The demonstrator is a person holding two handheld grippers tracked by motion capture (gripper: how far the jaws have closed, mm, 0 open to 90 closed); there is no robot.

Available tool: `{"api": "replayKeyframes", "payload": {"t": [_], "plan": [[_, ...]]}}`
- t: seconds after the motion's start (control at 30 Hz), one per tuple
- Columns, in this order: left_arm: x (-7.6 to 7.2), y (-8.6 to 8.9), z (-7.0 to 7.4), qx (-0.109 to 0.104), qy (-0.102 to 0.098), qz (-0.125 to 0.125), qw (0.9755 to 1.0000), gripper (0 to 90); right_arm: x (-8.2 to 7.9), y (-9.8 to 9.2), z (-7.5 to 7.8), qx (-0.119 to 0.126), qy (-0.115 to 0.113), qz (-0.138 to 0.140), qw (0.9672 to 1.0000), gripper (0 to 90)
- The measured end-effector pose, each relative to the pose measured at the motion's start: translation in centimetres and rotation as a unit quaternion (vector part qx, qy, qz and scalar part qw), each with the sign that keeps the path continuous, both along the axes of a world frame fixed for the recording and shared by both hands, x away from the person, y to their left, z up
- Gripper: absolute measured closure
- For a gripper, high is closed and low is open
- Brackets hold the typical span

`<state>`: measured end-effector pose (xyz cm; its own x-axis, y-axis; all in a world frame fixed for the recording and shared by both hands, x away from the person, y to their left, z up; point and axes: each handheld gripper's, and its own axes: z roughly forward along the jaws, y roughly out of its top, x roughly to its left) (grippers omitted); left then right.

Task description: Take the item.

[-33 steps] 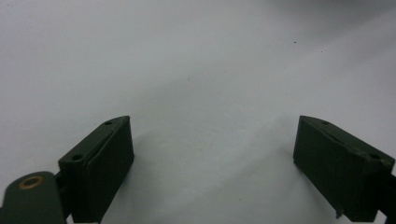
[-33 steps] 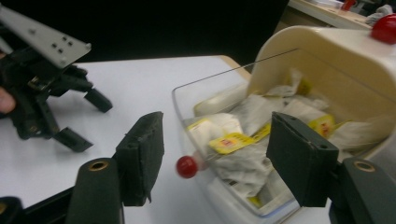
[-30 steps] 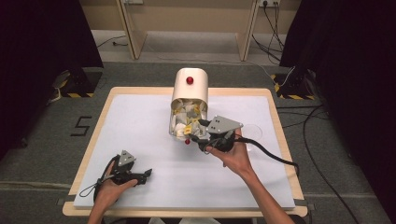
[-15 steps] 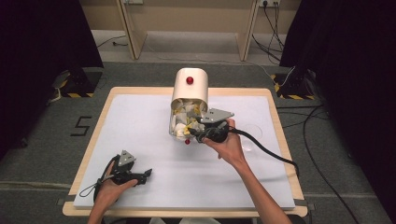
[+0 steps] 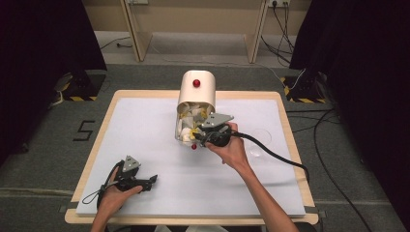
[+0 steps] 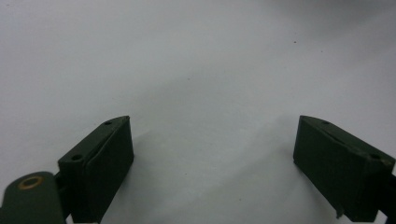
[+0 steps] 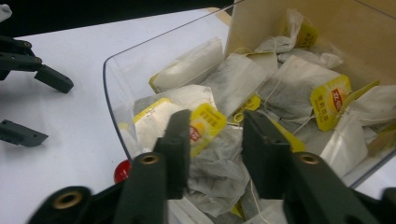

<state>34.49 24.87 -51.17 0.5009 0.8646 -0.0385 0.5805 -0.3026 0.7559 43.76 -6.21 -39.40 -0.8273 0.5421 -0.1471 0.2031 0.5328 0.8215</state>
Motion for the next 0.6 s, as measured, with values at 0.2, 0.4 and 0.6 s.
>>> {"api": "replayKeyframes", "payload": {"t": [0.2, 0.4, 0.6], "plan": [[0.0, 0.0, 0.0, 0.0, 0.0, 0.0, 1.0, 11.5, -0.2, -0.2, 0.3, 0.012, -0.006, 0.008, 0.9999, 87.8], [0.0, 0.0, 0.0, 0.0, 0.0, 0.0, 1.0, 11.5, -0.3, -0.5, 0.8, 0.025, -0.022, 0.014, 0.9994, 90.0], [0.0, 0.0, 0.0, 0.0, 0.0, 0.0, 1.0, 11.5, -0.7, -1.0, 1.7, 0.043, -0.043, 0.009, 0.9981, 90.0]]}}
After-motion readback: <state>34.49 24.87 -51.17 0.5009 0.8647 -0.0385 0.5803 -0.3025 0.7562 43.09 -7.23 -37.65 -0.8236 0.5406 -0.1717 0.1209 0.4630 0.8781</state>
